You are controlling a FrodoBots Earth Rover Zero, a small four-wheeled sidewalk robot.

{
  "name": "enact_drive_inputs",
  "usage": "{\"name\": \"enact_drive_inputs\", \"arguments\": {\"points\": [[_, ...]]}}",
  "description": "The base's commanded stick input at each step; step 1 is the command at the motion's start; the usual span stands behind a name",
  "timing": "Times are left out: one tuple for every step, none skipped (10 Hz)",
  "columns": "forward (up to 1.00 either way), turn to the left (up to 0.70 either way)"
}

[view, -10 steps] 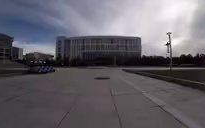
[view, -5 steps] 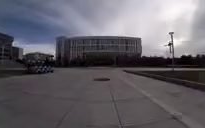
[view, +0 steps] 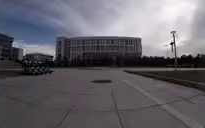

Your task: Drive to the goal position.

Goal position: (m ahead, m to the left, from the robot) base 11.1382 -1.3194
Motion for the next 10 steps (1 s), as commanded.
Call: {"name": "enact_drive_inputs", "arguments": {"points": [[0.7,0.0],[0.7,0.0],[0.7,0.0],[0.7,0.0],[0.7,0.0],[0.7,0.0],[0.7,0.0],[0.7,0.0],[0.7,0.0],[0.7,0.0]]}}
